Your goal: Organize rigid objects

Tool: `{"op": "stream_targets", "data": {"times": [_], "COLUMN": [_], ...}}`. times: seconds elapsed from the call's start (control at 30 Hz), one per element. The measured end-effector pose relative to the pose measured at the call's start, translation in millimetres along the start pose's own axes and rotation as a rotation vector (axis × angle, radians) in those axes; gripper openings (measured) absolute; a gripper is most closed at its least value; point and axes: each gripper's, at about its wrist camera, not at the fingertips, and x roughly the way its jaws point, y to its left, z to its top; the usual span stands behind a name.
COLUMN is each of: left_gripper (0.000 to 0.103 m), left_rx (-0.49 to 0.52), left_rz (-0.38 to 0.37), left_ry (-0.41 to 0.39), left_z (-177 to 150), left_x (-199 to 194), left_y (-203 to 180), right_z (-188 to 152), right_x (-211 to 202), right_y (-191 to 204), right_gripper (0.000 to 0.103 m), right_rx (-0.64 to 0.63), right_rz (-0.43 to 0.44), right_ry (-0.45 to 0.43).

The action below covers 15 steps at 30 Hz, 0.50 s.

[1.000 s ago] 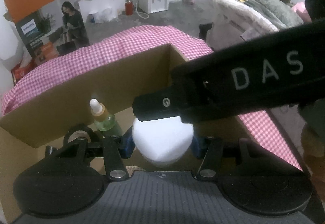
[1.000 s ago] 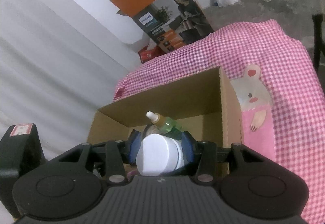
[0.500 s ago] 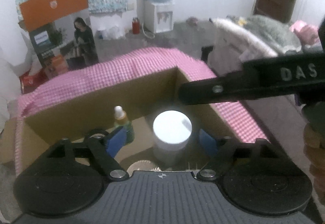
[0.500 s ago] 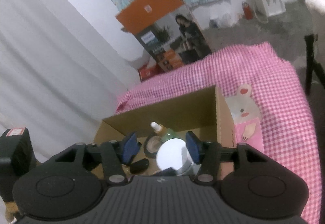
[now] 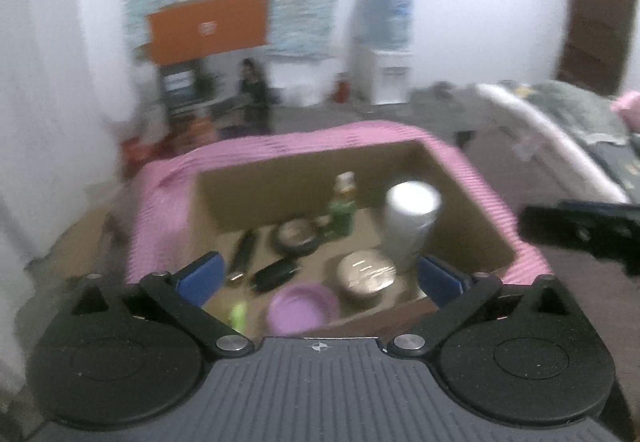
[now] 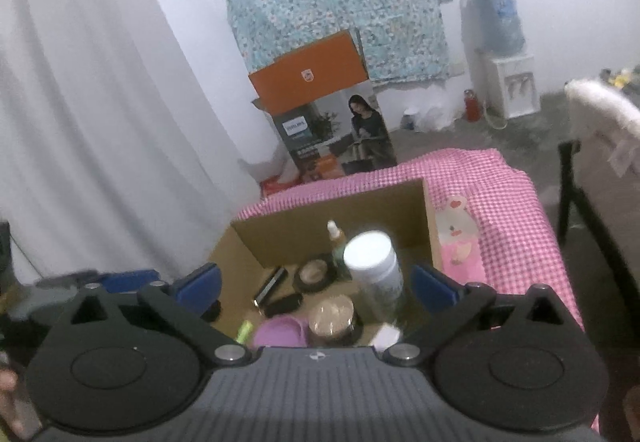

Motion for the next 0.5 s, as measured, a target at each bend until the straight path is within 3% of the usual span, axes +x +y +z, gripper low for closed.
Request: {"op": "stream_targets", "data": {"times": [0.3,0.5], "left_gripper": [0.103,0.103], "left_rx": [-0.026,-0.071], "left_rz": [0.093,0.089], "left_ry": [0.04,0.058], "left_z": [-33,-40], "left_x": [10,13], "left_y": [13,24], "right_z": [-44,-58], "right_x": [17,38], "right_y": [35,44], "right_gripper": [0.103,0.103], "right_rx": [-0.06,-0.111], "right_rz": [-0.186,-0.264], "right_ry": [0.037,0.1]}}
